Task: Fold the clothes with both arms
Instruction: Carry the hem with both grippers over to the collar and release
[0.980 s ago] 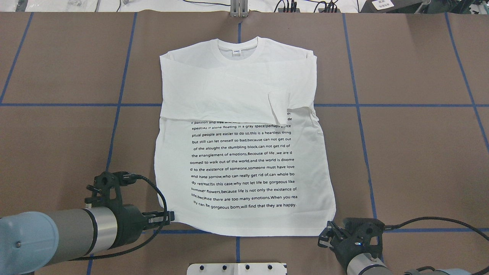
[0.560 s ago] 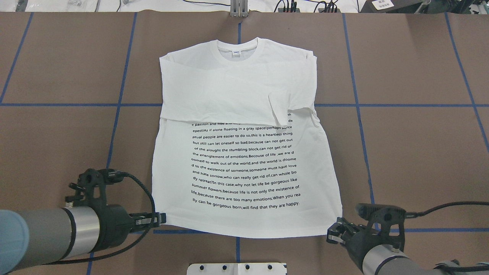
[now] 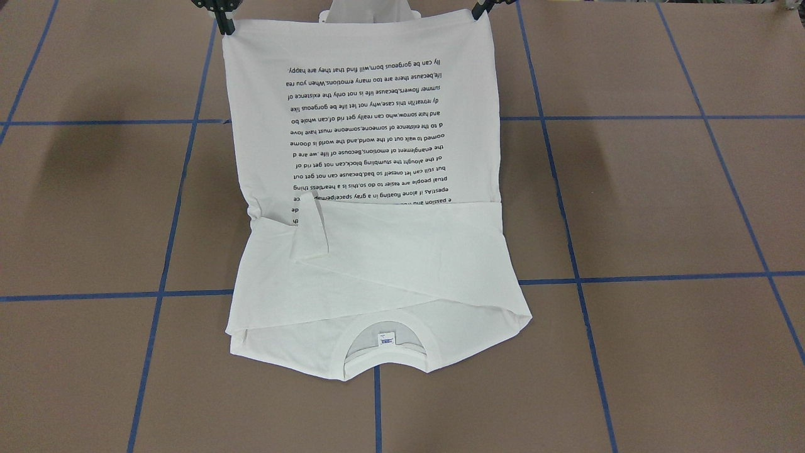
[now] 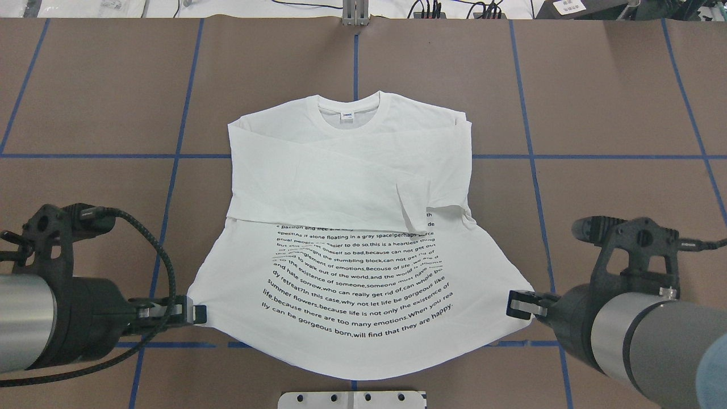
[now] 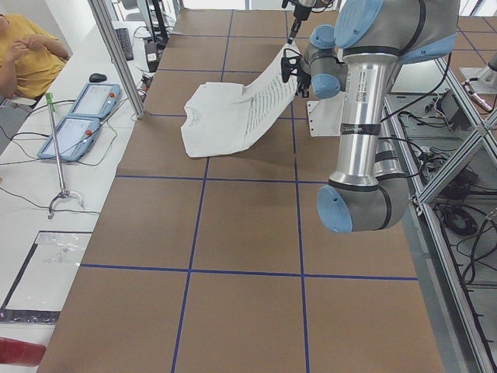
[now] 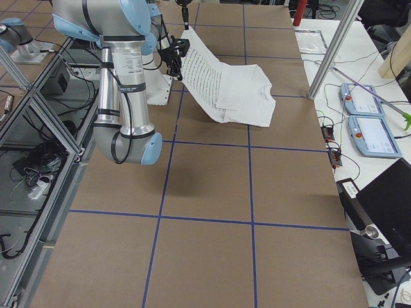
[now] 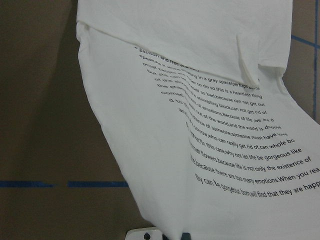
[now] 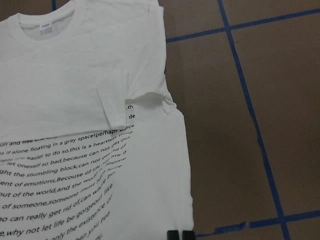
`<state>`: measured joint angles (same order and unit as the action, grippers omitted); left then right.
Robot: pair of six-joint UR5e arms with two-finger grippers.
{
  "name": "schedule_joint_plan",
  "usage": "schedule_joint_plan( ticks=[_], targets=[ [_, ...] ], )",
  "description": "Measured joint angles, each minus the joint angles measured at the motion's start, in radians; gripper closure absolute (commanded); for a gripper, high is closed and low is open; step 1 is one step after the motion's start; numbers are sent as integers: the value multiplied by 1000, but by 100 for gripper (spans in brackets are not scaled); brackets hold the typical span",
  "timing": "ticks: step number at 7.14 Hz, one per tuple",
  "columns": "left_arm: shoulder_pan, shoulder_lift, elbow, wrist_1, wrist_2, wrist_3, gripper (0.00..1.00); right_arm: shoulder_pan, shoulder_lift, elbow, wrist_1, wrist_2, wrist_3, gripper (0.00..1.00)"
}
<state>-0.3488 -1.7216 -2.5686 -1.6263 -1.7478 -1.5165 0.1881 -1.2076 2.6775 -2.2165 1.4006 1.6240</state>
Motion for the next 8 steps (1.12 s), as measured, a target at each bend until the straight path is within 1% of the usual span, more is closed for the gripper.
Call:
schedule_joint_plan(
  ticks=[1,2,3,4,6,7,8],
  targets=[
    [-57,-49,44,13,-5,48,100,64,59,-29,-38,17,-52,100],
    [-137,-106,114,18,-11,113,100,149,109,-82,-48,44,-127,100],
    [-216,-173,203,19,-24,176,100,237,152,-154,-34,85,-189,100],
    [-291,-242,304,18,-37,234,100,322,180,-251,26,124,-237,100],
    [-415,-318,477,7,-49,360,100,440,201,-479,234,159,-314,100],
    [-448,-359,573,-6,-48,401,100,477,219,-608,352,164,-338,100],
    [-461,-398,684,-53,-44,418,100,504,256,-746,457,165,-352,100]
  ],
)
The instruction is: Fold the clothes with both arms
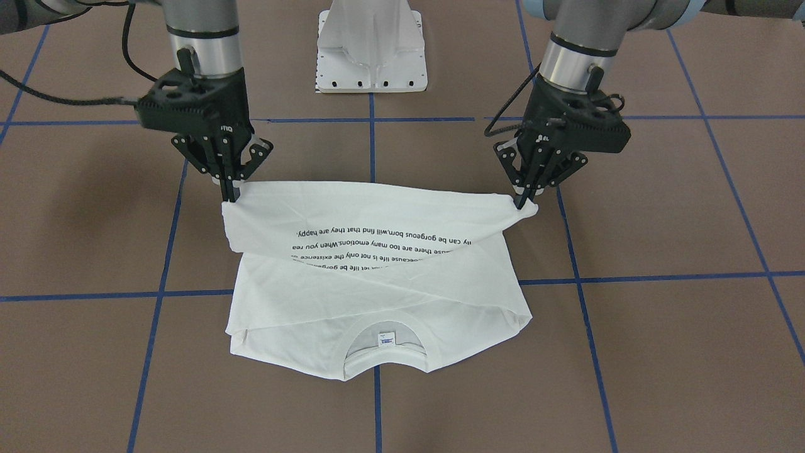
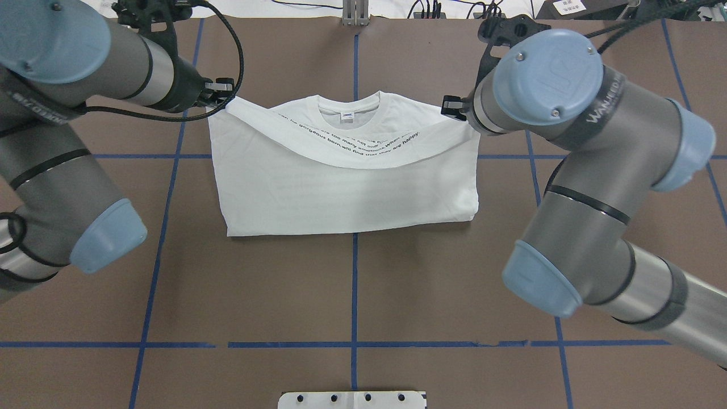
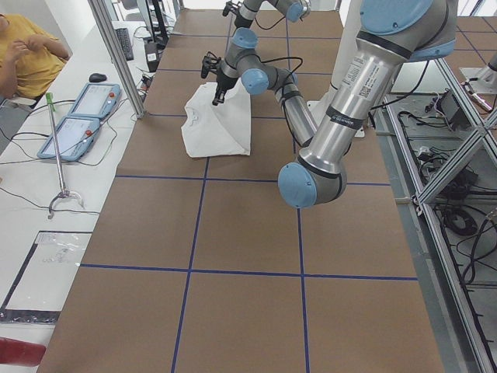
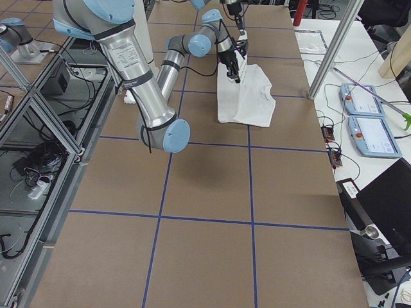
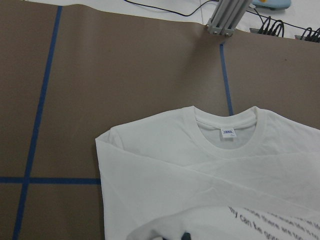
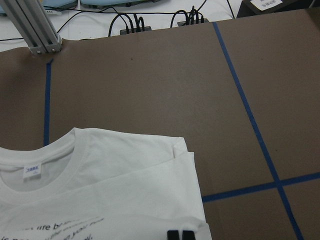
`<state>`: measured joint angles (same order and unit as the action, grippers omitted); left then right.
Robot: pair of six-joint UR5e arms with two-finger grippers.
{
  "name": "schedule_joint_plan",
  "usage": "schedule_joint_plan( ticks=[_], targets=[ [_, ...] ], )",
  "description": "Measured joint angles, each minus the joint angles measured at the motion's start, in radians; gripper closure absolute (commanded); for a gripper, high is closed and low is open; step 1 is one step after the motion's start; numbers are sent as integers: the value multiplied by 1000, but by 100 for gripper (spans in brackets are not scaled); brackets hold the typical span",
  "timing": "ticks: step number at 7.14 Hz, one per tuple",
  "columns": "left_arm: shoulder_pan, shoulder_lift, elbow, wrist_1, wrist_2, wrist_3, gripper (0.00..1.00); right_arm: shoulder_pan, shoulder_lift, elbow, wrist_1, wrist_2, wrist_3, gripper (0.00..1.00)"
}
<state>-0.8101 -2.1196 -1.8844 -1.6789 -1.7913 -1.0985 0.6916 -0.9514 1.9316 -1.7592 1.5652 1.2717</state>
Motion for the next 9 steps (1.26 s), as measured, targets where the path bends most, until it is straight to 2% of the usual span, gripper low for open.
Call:
schedule_joint_plan(
  ticks=[2,4,5,7,8,9],
  targets=[
    [-3,-75,273,-187,21,13,100,25,98,-251,137,-2,-21,100],
    [-1,-132,506,-348,44,50,100,39,135,-429,251,-8,-59,100],
    [2,-139,572,-391,50,68,100,45,139,-488,292,-10,-74,100],
    [15,-137,620,-419,64,89,100,56,138,-540,323,-11,-96,100],
    [20,-137,624,-421,67,91,70,58,135,-546,326,-11,-99,21],
    [23,-137,624,-423,68,93,1,59,132,-548,327,-11,-100,0]
  ],
)
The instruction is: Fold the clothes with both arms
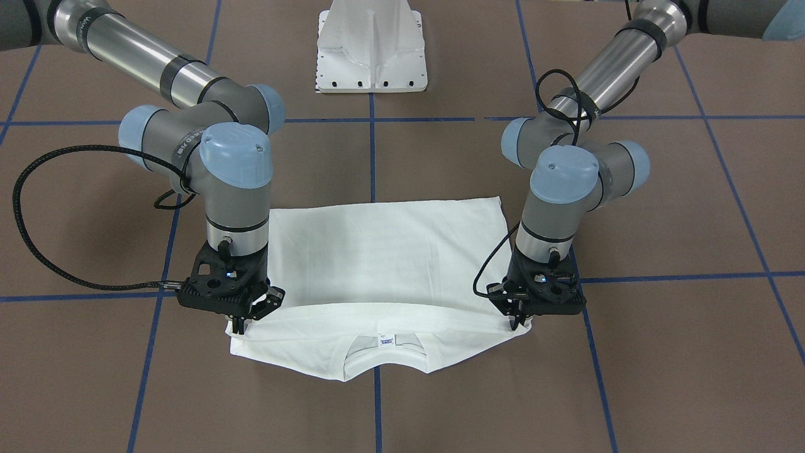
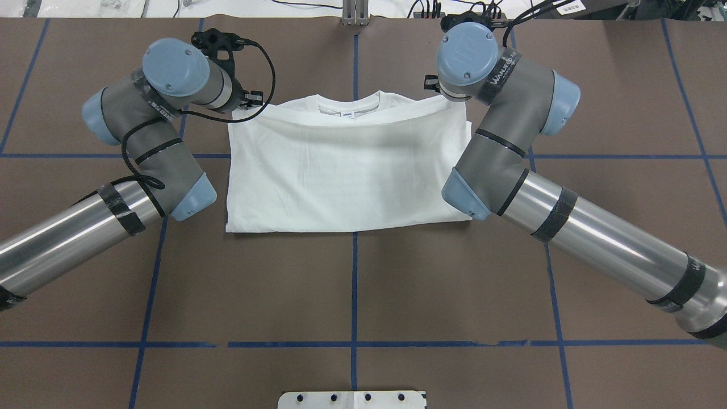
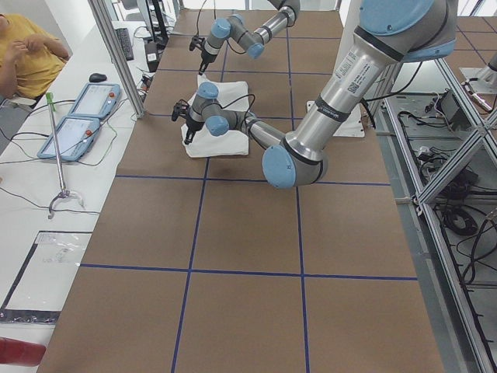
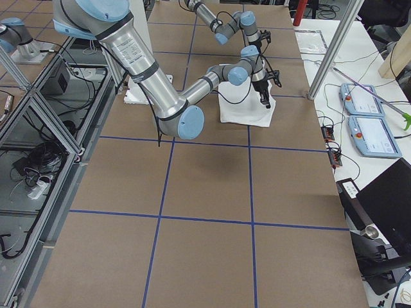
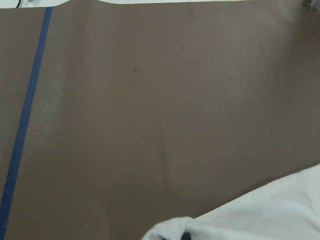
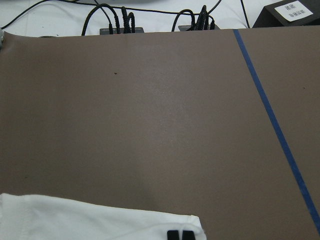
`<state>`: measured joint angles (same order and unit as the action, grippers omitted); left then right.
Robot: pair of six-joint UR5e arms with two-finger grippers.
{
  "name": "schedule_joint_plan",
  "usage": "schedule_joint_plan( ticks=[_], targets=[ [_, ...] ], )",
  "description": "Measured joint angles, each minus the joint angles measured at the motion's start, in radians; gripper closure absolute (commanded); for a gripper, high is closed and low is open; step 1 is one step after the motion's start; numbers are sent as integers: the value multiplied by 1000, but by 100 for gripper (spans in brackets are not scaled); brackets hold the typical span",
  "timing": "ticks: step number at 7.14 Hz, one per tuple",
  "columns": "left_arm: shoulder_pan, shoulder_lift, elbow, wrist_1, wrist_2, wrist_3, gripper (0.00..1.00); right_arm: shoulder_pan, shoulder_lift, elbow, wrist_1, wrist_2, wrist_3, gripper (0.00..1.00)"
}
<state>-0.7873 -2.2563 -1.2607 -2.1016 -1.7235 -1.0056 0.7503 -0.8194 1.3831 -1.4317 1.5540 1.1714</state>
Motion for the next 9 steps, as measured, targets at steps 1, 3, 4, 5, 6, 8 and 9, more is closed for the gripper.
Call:
schedule_joint_plan(
  ticks=[1,3,4,5,6,8,9],
  targets=[
    [-1,2,-5,-5,0,22,0,0,-1,0,0,1,-3,0],
    [-3,56,-100,-20,-26,100,0,12,-3,8,3,14,-45,0],
    [-1,116,-191,-25,-58,105,0,16,-20,18,24,28,-73,0],
    [22,189,-296,-30,-76,67,0,17,-57,35,74,39,-87,0],
    [72,257,-378,-47,-76,-7,0,18,-87,48,118,45,-92,0],
    [180,342,-434,-113,-29,-117,0,17,-103,60,146,52,-94,0],
    [208,359,-432,-127,-12,-138,0,17,-103,63,148,53,-93,0]
  ],
)
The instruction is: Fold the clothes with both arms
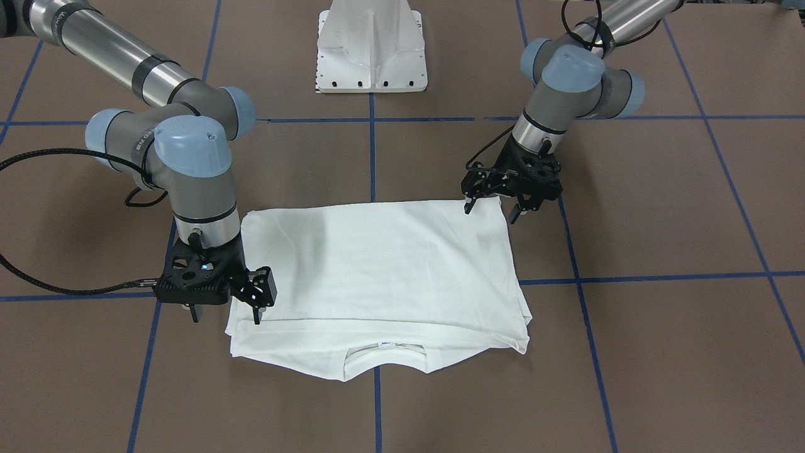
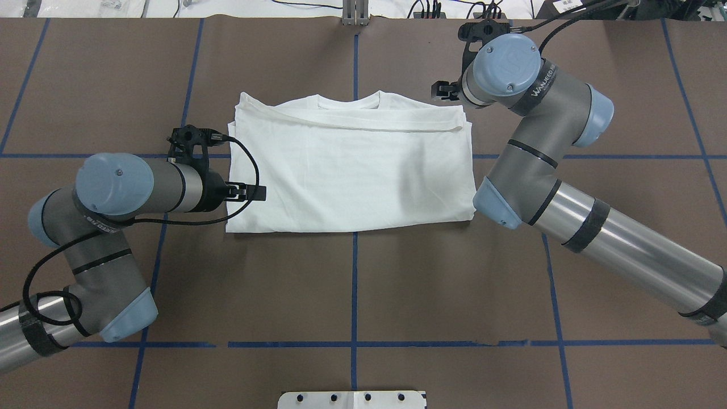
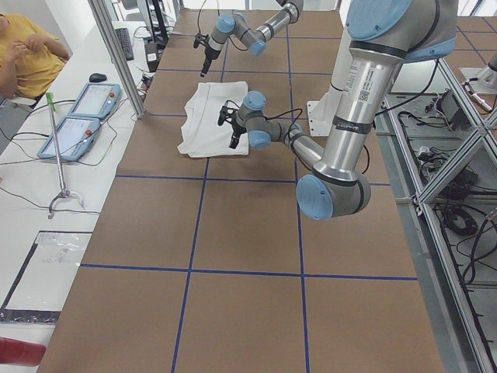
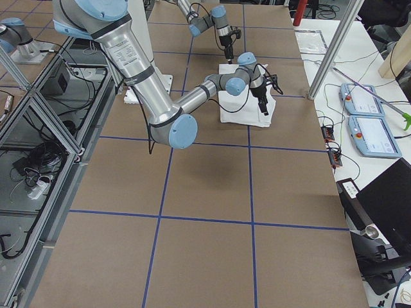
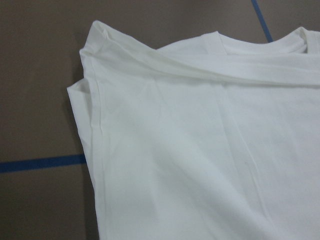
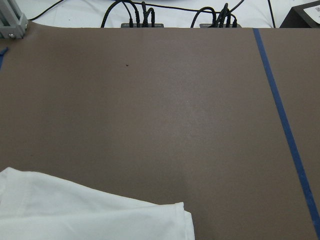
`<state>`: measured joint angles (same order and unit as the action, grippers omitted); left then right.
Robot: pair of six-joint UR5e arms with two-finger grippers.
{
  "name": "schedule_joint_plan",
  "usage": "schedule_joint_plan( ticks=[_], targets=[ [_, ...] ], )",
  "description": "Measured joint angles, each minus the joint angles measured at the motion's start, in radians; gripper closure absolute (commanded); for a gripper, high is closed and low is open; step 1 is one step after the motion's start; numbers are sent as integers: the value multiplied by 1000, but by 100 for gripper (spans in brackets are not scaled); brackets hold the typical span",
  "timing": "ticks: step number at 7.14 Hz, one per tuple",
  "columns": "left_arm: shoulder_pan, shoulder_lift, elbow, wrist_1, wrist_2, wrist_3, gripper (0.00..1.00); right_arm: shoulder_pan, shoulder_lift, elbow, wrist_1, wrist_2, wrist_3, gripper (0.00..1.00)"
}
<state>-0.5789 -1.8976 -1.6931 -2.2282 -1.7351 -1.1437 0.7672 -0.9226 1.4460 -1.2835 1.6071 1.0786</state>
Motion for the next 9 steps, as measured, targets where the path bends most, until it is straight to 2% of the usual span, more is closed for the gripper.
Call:
schedule_joint_plan(
  ticks=[3,7,8,9],
  targets=[
    [44,18,6,-8,32,-16,5,-1,1,2,-1,-1,1,0],
    [59,26,8,-6,37,-18,5,-3,1,2,-1,-1,1,0],
    [60,31,7,-6,37,-18,10,-3,0,2,-1,-1,1,0],
    [61,37,6,-6,38,-18,26,-4,0,2,-1,-1,2,0]
  ],
)
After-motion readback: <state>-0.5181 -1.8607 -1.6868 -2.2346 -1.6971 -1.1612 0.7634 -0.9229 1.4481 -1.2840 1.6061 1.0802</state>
